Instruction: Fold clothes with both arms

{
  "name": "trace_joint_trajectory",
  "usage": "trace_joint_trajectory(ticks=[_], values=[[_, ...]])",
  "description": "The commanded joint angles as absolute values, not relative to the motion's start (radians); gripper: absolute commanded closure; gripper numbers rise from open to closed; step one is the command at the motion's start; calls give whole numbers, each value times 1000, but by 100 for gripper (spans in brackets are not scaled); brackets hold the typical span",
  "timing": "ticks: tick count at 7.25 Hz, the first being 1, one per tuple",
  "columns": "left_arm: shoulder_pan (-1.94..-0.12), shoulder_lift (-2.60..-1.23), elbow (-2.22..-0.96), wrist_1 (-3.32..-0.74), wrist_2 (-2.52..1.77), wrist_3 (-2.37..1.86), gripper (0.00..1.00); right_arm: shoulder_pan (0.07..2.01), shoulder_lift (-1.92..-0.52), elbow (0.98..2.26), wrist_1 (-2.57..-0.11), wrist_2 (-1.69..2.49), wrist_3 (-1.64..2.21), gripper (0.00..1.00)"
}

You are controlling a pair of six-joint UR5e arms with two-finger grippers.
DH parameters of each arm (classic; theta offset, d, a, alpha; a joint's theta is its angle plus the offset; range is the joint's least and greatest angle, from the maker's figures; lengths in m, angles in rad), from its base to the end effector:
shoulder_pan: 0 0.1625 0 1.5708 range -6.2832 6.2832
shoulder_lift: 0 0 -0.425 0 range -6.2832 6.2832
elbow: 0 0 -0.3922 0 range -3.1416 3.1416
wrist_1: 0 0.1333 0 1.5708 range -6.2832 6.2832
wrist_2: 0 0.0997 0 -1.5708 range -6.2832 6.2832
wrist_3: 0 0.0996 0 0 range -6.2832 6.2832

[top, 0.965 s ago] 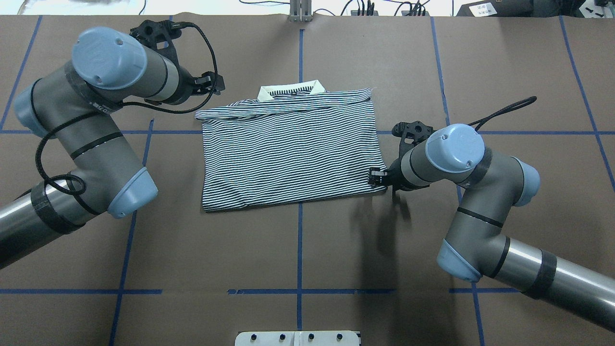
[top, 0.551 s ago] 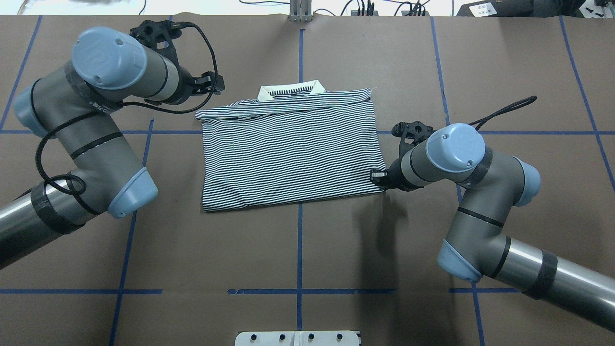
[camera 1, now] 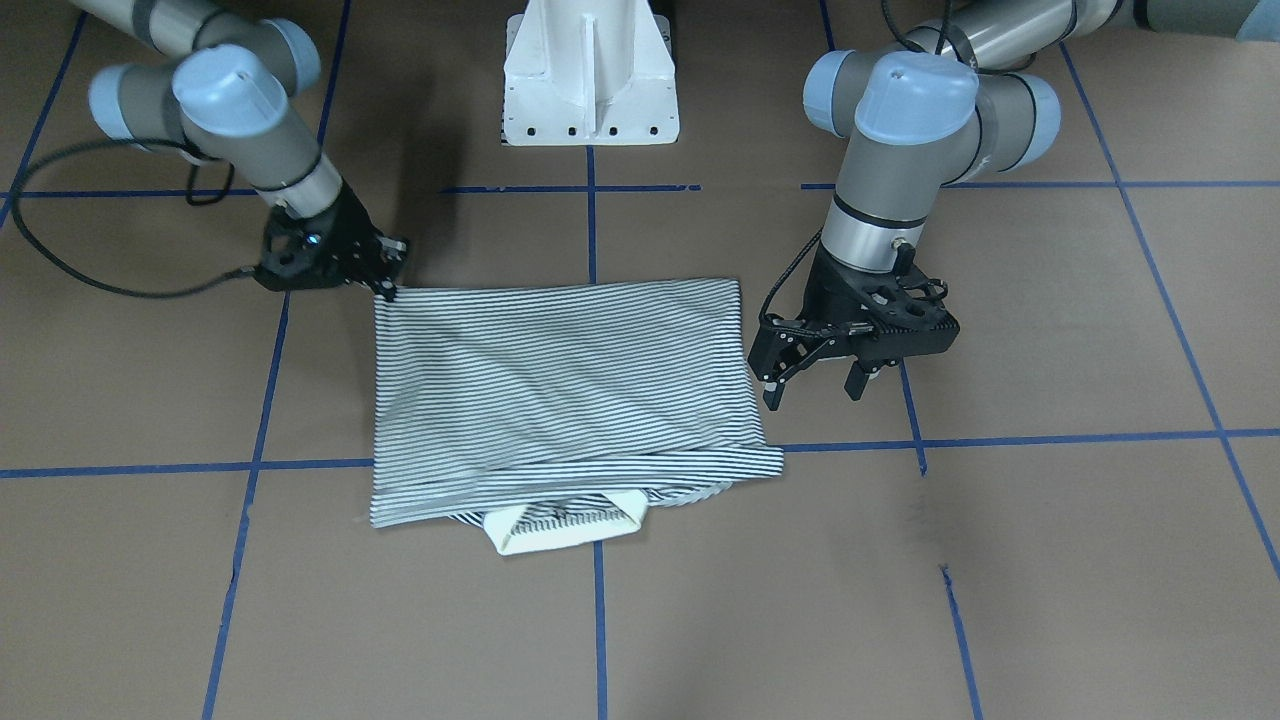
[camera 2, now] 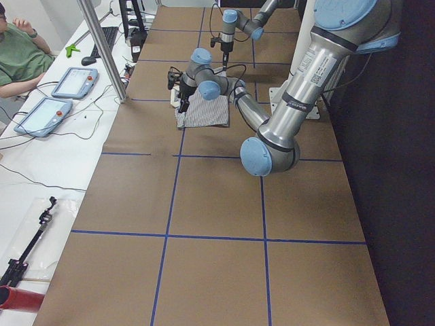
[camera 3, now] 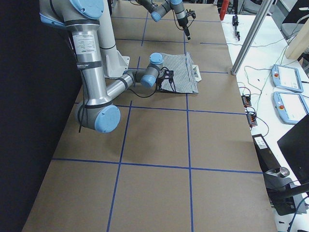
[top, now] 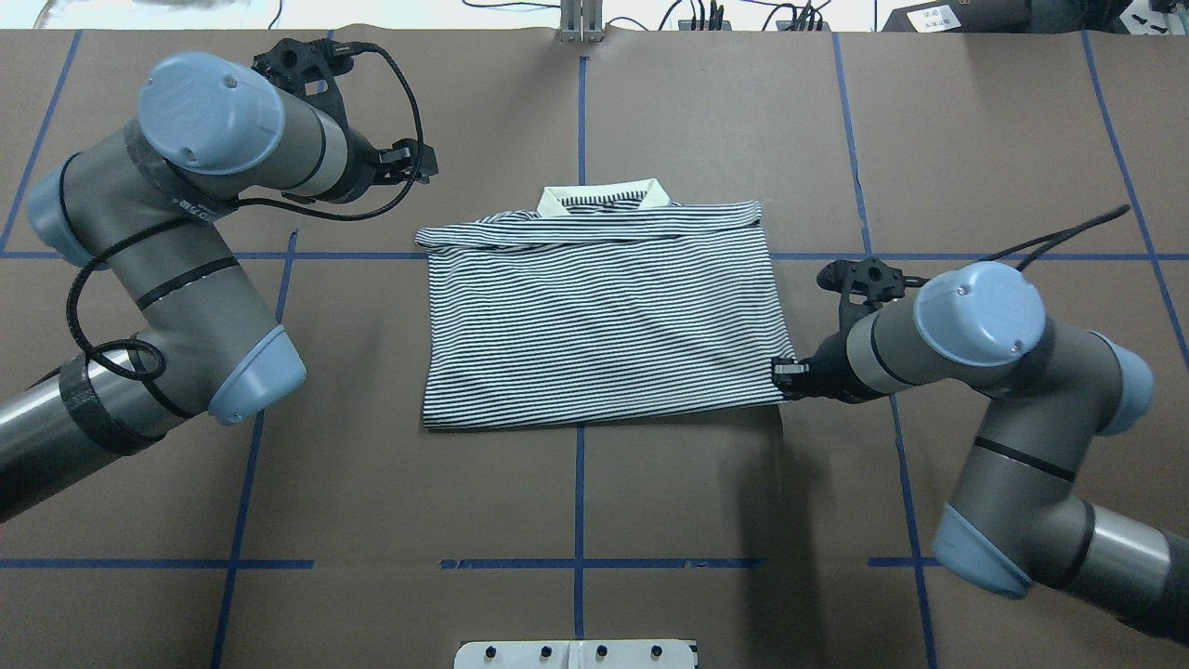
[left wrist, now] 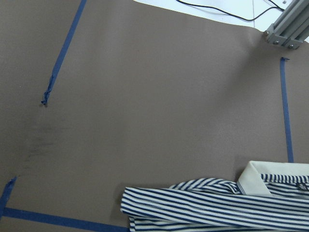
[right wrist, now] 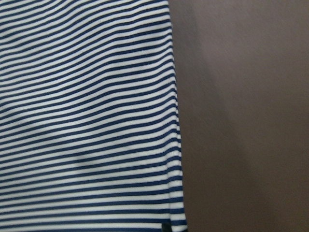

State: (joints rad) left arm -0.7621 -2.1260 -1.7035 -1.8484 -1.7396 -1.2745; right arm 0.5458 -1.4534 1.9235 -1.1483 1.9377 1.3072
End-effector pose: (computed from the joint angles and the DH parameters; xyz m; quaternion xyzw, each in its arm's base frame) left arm 0.4002 -0.5431 0.2485 0.1691 0.4370 -0.1656 0.8678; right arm -0.4061 -0.3608 0.3876 0.0158 -0.4549 0.0468 0.8892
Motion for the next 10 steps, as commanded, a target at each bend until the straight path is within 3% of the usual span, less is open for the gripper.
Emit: trace_joint_trajectory(ticks=[1,3,4,5,8,10], values=[[-747,-2128,-1712,-1848,-1740,-1284,0,409,-1677,2113,-1149,1950,1325,100],[-717,-2128,-1713,-1850,-1733,-1313,0,226,-1707,2160,-1147,1962,1449,100],[-709,-2129,-1716,-1850,-1733,-1321,0,188,-1707,2161,-1147,1956,1456,17],[-698,-2128,-1735,-1848,-1739,-1327,0,183,-1704,2164,-1146,1944,1457,0],[-507,-2115,-1833,-1728,-1750,-1586,0,363,-1660,2178,-1138,1918,1456,0],[-346,-2120,-1804,-1726,-1697,-1861,2,484,-1591,2175,-1137,1927,1454,0]])
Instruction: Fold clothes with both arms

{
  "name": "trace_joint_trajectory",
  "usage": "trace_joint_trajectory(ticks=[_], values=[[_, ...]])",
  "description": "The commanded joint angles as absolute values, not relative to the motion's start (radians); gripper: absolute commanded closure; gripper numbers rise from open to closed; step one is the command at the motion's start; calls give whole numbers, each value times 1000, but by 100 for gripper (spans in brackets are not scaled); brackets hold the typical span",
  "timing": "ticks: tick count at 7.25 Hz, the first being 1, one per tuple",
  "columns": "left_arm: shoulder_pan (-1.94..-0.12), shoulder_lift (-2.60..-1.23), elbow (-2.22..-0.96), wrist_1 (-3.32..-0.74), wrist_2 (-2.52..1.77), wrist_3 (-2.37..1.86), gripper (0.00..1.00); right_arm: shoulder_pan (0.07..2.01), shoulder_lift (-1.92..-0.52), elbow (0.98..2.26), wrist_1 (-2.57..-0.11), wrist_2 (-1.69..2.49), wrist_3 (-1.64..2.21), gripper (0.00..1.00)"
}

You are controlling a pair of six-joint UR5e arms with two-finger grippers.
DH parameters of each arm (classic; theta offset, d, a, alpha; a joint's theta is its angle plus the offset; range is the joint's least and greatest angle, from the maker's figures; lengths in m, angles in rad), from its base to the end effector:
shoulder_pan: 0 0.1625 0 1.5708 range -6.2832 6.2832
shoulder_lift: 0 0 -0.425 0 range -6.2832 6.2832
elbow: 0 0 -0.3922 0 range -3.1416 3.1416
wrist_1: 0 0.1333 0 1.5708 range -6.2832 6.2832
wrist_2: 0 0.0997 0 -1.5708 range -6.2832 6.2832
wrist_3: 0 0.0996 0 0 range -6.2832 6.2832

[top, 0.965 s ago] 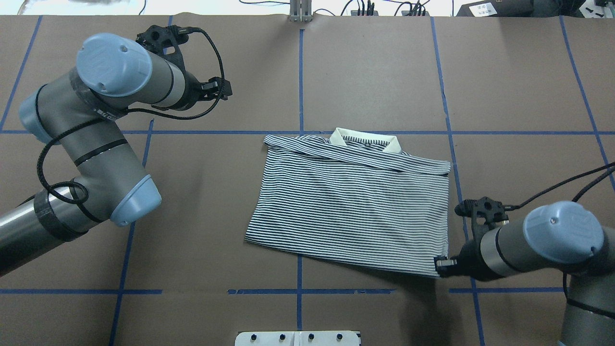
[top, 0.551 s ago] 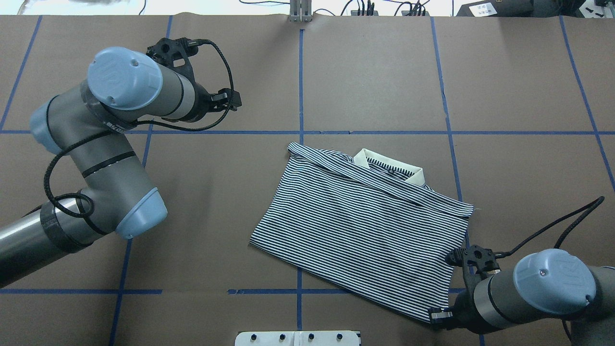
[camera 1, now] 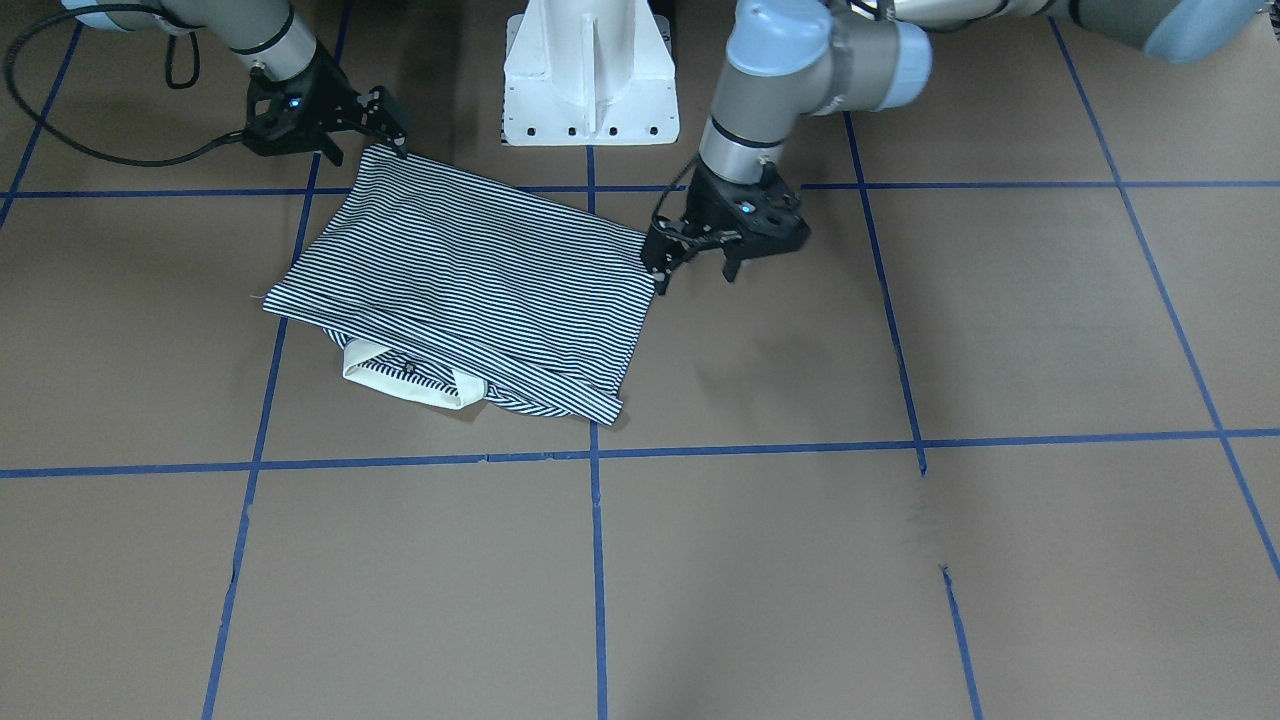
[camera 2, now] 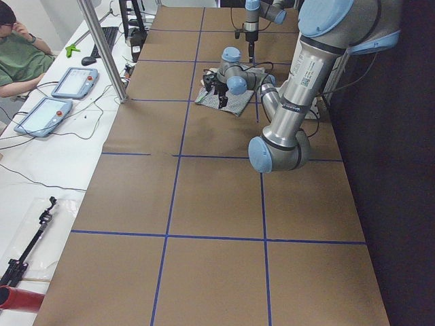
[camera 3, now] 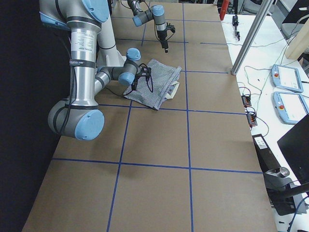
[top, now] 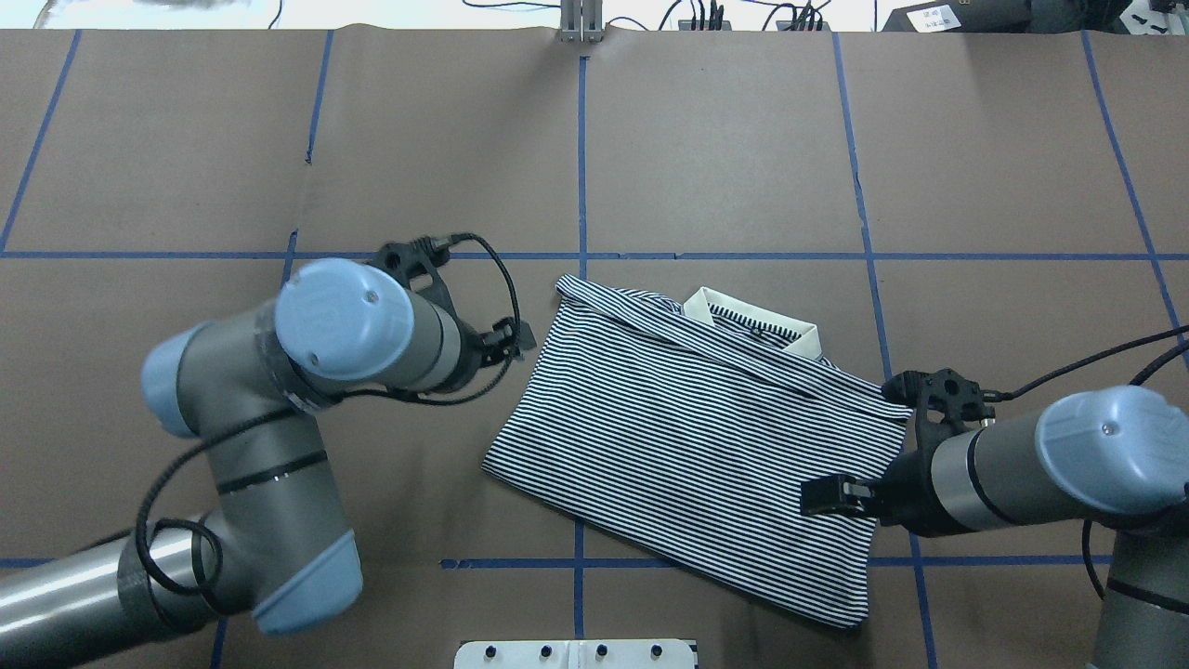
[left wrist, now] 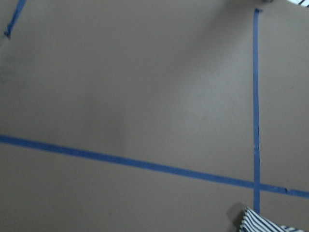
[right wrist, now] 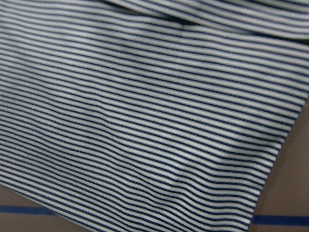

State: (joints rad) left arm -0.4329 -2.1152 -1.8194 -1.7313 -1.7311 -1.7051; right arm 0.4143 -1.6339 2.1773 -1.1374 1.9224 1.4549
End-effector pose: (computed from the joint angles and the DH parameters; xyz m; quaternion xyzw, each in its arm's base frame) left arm 0.5255 -0.3722 0.2222 -0.0023 0.4629 -0.2125 0.8605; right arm -0.3649 -0.2686 0.3536 -0.0280 -0.4863 0.0481 0.8720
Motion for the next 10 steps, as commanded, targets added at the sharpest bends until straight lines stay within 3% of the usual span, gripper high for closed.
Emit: trace_joint_trajectory(ticks=[1,7,9,10], values=[[-341,-2134,-1764,-1729,-1691,-1917,2,503,-1539,2171,-1144,1922,1454,0],[-316,-2120,-1736,-1711,-1644,-1936,8,515,-1525,2163,-1146,1919,1454,0],[-310,-2125,-1746,-1695,-1641,-1936,18,517,-1525,2163,-1144,1921,1454,0],[-308,-2129,-1749,-1695,-1641,-1936,29,517,-1525,2163,-1144,1921,1454,0]])
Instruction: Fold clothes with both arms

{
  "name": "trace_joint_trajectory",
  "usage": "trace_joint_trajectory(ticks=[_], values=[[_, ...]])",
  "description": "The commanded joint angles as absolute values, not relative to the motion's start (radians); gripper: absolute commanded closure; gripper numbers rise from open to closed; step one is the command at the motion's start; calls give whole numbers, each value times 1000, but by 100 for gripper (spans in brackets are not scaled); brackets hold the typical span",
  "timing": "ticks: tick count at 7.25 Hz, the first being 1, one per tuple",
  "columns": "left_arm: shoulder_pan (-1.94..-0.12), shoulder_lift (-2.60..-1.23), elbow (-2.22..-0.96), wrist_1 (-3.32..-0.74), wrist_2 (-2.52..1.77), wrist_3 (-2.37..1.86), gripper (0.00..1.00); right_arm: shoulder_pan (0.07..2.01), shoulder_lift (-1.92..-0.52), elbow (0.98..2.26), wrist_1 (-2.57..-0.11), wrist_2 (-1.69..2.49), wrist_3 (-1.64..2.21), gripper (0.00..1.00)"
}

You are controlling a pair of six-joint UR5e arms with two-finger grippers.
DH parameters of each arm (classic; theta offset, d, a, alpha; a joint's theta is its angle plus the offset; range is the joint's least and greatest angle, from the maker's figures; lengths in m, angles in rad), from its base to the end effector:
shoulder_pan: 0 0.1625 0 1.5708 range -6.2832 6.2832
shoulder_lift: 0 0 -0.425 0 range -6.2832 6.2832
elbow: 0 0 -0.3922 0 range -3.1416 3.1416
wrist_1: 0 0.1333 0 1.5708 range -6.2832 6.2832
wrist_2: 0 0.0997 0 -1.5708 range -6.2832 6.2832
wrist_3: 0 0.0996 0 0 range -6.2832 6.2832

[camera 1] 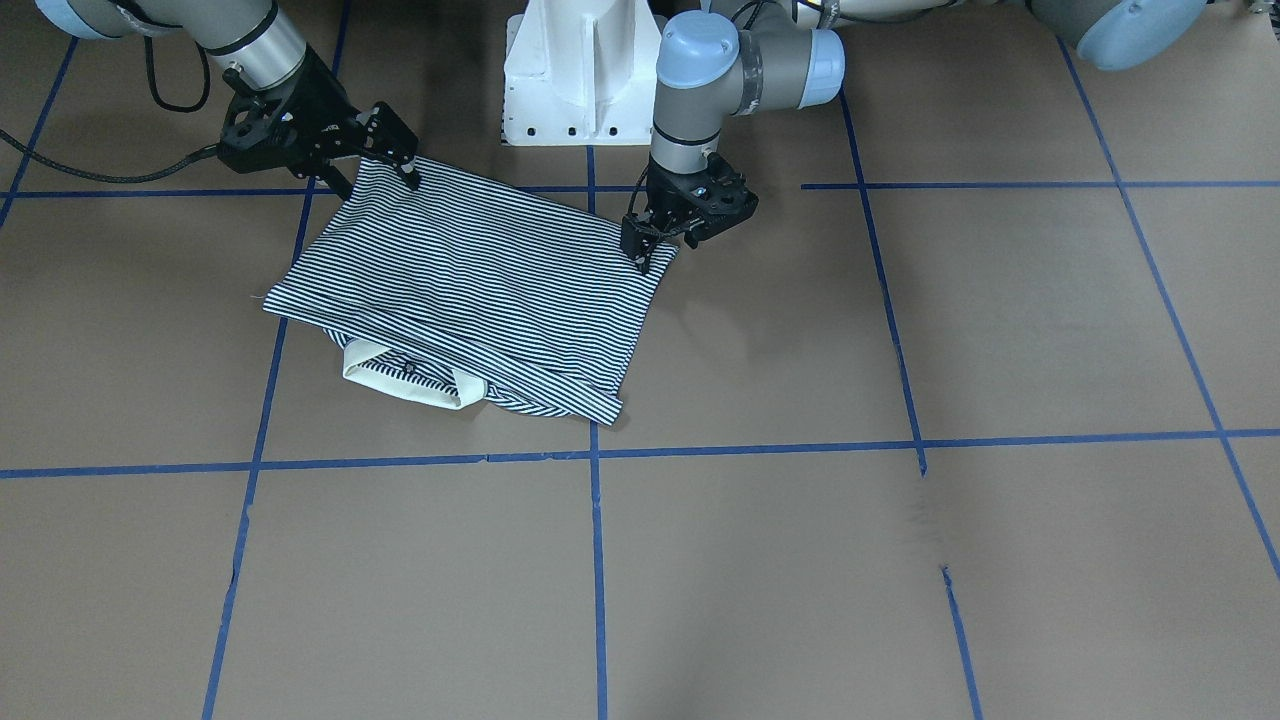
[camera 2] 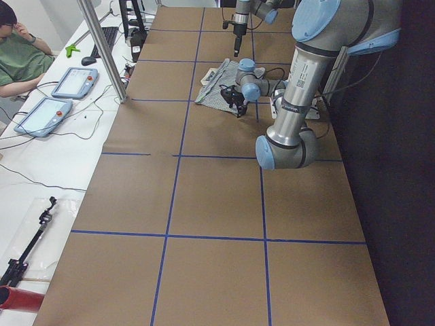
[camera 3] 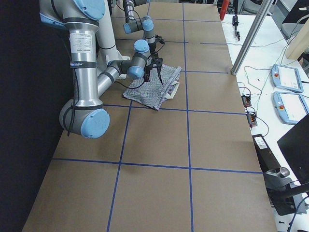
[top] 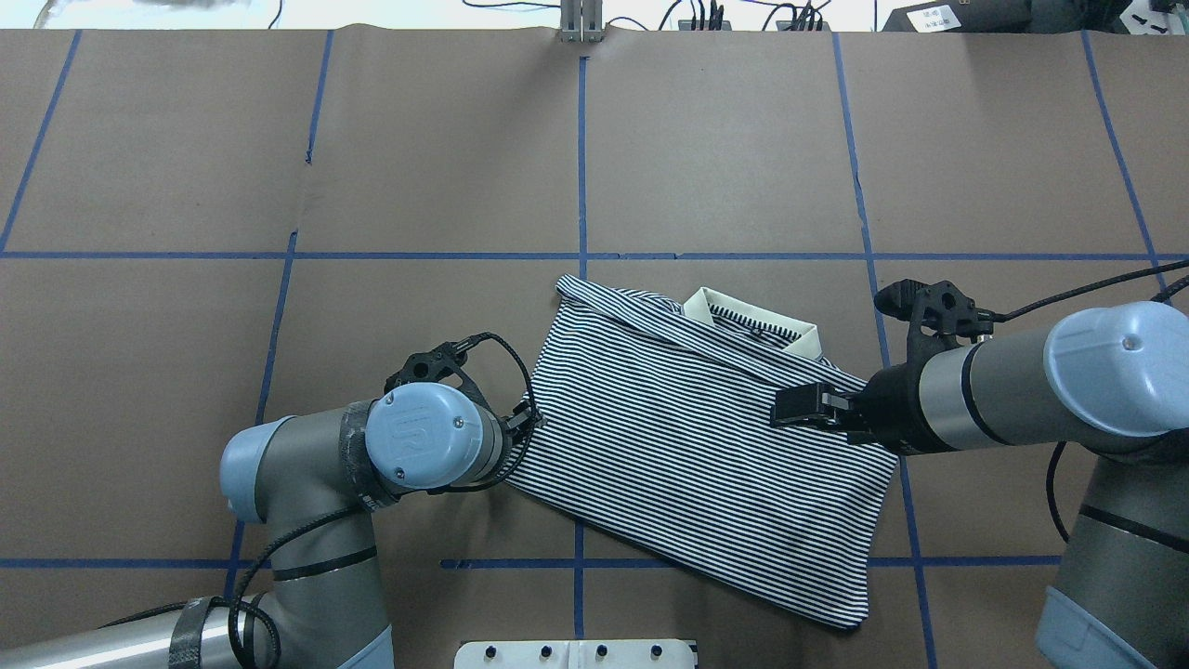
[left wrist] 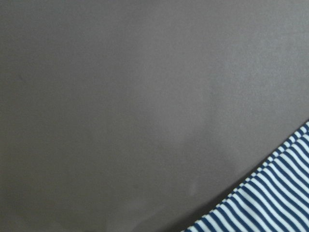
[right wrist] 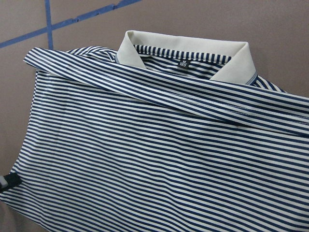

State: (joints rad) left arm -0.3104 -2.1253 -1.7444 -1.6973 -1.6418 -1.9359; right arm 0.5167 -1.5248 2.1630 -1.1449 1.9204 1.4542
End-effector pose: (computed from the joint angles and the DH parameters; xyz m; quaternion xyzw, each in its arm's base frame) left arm 0.5870 -0.3209 0.2528 -0.0436 0.4131 -0.2875 0.8630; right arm -0.3551 -0.3158 0.3116 0.0131 -0.5214 0.0822 0.8492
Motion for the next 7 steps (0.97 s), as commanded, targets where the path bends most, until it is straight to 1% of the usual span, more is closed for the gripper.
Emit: trace_joint_trajectory(ticks=[1,2,3,4,5,7], values=[[-308,-2129,-1749,-1695,-1641,-1936,46,517,-1525,2163,-1146,1922,1454,0],[-301,-2128,-1747,-1695,-1641,-1936,66,517,-1525,2163,-1146,1922,1454,0],[-296,-2120,-1749,-1695,-1638,-1927,94,517,-1525,2163,-1146,1922,1454,0],[-293,-2120,-1750,-1694,-1638,-1924,100,518,-1525,2163,-1146,1922,1454,0],[-293,-2121,-1758,-1672,-1640,-1921,100,520,-1525,2163,-1146,1922,1454,0],[-305,-2121,-1830,-1579,-1640,-1866,100,520,-1525,2163,-1146,1922,1454,0]])
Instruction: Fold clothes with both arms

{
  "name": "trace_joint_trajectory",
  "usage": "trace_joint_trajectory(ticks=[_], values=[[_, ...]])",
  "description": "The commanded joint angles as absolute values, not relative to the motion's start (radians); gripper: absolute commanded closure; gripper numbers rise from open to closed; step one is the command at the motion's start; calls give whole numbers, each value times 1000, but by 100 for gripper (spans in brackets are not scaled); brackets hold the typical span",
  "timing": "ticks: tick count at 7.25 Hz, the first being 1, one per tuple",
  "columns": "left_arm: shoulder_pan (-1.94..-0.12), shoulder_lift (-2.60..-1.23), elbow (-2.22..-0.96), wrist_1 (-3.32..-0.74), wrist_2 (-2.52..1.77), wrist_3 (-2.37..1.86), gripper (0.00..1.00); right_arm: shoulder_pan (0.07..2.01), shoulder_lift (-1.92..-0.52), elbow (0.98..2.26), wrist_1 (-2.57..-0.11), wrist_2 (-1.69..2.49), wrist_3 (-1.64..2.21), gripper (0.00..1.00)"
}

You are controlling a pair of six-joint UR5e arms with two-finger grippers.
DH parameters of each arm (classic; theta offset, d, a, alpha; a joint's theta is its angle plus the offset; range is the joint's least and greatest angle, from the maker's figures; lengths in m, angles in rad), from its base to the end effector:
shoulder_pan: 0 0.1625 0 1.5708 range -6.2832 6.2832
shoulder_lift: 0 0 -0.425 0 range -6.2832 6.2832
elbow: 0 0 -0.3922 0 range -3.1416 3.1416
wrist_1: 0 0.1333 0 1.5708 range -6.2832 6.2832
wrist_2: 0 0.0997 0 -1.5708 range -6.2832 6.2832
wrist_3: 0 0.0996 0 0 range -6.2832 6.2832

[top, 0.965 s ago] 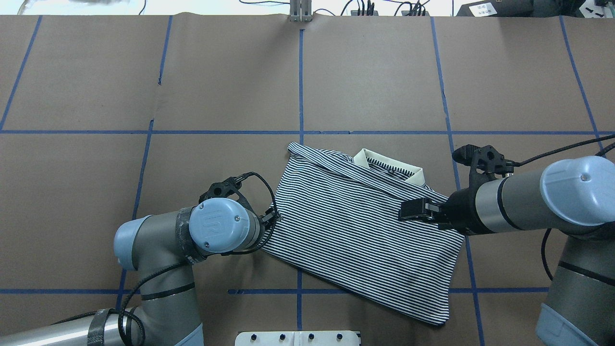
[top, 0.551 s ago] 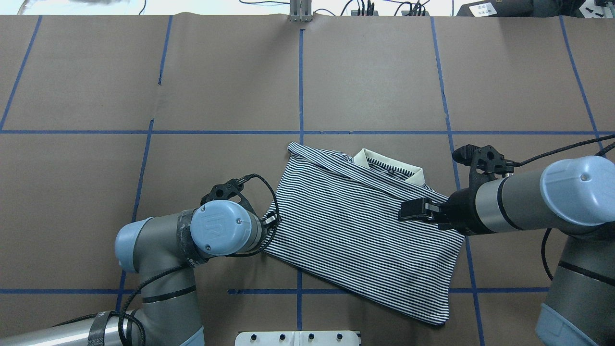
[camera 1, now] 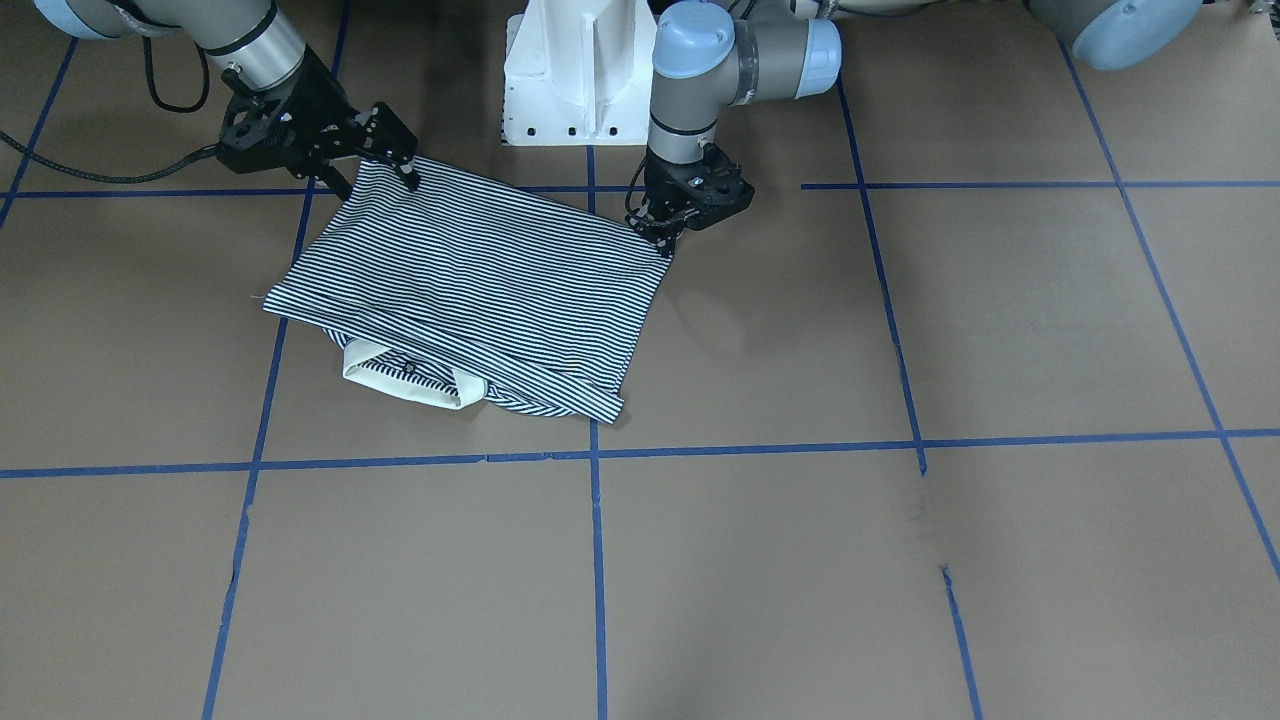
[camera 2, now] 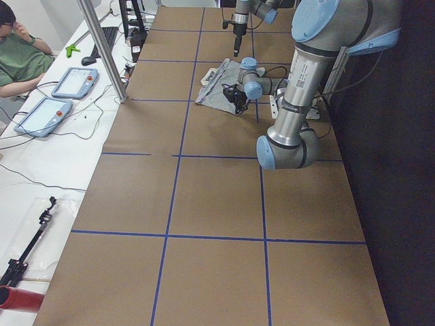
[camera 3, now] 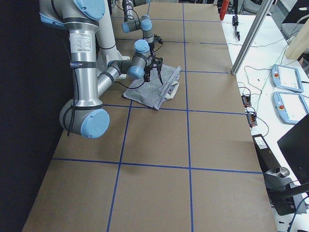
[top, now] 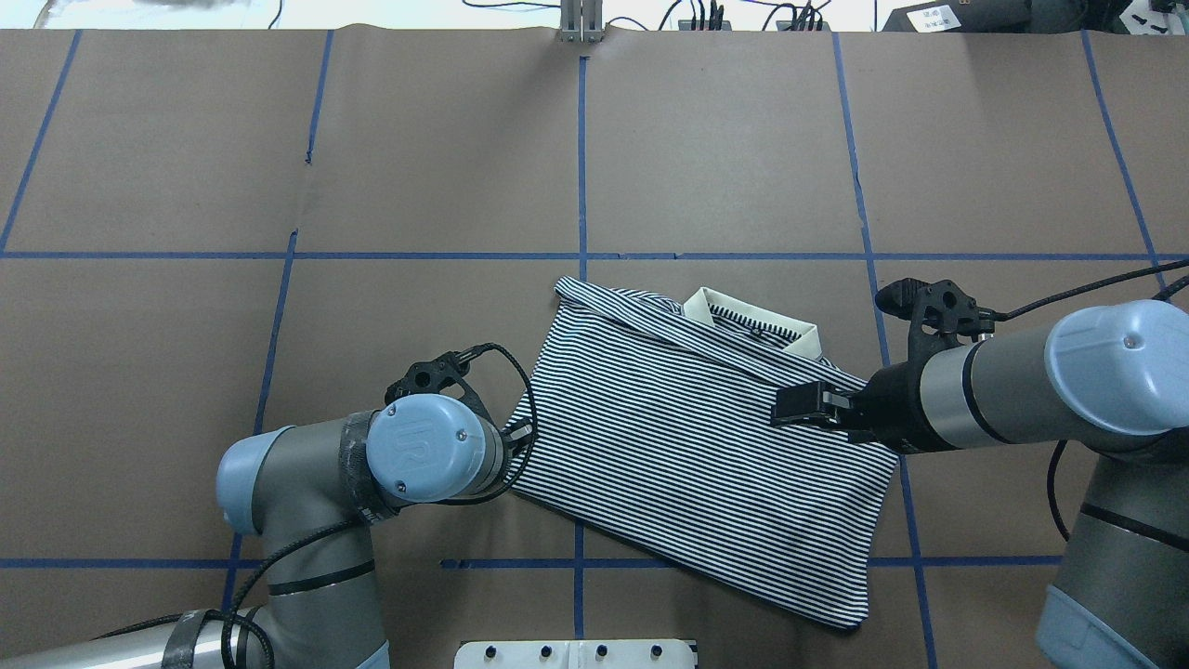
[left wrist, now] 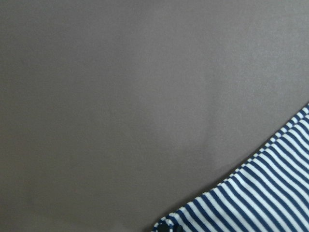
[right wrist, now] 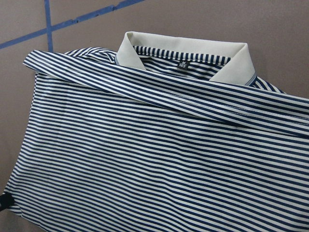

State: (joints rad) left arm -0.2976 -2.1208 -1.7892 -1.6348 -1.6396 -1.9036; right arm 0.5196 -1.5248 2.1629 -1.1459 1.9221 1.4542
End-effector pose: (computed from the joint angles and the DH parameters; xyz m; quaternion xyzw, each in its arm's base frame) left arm 0.5793 -0.3099 0.2454 -0.0386 0.4034 -0.2702 0.8734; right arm -0.3543 -0.3167 0.3118 0.0130 -0.5211 0.0831 0.8493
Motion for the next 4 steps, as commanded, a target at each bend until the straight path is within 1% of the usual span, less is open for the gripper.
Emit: trace_joint_trajectory(ticks=[1,3,4], values=[[-346,-2123,-1829,-1569,-1640,-1846,100,520,-1525,2163,-1146,1922,1454,0],[-431,-2129,-1809,-1574,-1608,-1731,100,518,-1525,2160,-1146,1919,1456,0],[-446,-2150,-1758,-1580,-1527,-1679,100,518,-1522,2151,-1146,1916,1456,0]])
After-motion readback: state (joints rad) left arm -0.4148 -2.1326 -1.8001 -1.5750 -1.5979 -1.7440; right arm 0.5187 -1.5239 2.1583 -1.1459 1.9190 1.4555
